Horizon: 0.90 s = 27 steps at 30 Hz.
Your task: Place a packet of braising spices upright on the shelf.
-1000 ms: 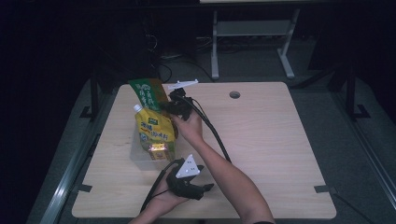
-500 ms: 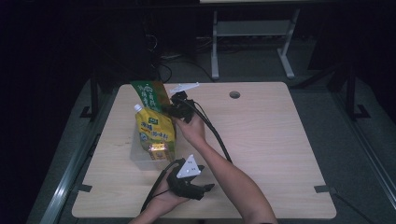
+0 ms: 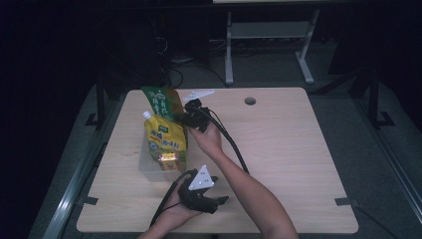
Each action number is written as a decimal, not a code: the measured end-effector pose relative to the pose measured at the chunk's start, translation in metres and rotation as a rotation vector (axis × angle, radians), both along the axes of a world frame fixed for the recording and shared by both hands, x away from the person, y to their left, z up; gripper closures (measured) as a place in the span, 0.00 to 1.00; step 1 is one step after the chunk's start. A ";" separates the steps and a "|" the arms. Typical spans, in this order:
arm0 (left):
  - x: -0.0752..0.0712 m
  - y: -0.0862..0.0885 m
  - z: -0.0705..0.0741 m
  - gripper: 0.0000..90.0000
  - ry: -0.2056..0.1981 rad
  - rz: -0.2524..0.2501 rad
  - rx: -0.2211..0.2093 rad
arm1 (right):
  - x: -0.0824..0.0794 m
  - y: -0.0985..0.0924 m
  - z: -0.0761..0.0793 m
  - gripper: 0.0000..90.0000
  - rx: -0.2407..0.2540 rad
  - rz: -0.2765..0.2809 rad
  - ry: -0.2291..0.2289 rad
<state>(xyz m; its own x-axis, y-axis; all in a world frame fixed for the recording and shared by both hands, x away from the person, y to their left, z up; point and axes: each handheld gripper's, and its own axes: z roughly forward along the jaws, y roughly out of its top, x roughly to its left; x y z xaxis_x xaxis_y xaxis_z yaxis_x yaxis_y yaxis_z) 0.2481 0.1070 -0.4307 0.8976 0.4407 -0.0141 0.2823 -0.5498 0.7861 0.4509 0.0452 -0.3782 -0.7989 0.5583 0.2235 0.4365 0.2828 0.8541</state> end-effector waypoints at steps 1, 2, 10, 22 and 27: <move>0.000 0.000 0.000 0.34 0.000 0.001 0.000 | 0.000 0.000 0.000 0.99 -0.003 -0.001 0.002; 0.000 0.000 0.000 0.34 0.002 0.002 -0.001 | 0.001 -0.001 0.000 0.99 -0.006 0.000 0.002; 0.001 0.002 0.000 0.34 0.000 -0.001 0.006 | 0.006 -0.005 0.000 0.90 -0.042 -0.019 0.030; 0.001 0.002 0.001 0.34 0.004 0.005 -0.005 | 0.016 -0.008 0.003 0.84 -0.049 -0.001 0.098; 0.002 0.004 0.002 0.34 0.001 0.011 -0.010 | 0.017 0.000 0.004 0.99 -0.080 0.009 0.081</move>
<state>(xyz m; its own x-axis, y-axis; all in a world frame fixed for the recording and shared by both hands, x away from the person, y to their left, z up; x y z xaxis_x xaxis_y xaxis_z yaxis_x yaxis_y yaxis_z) 0.2499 0.1105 -0.4289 0.8927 0.4502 -0.0196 0.2892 -0.5390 0.7911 0.4683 0.0451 -0.3746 -0.7850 0.5701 0.2422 0.5003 0.3530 0.7906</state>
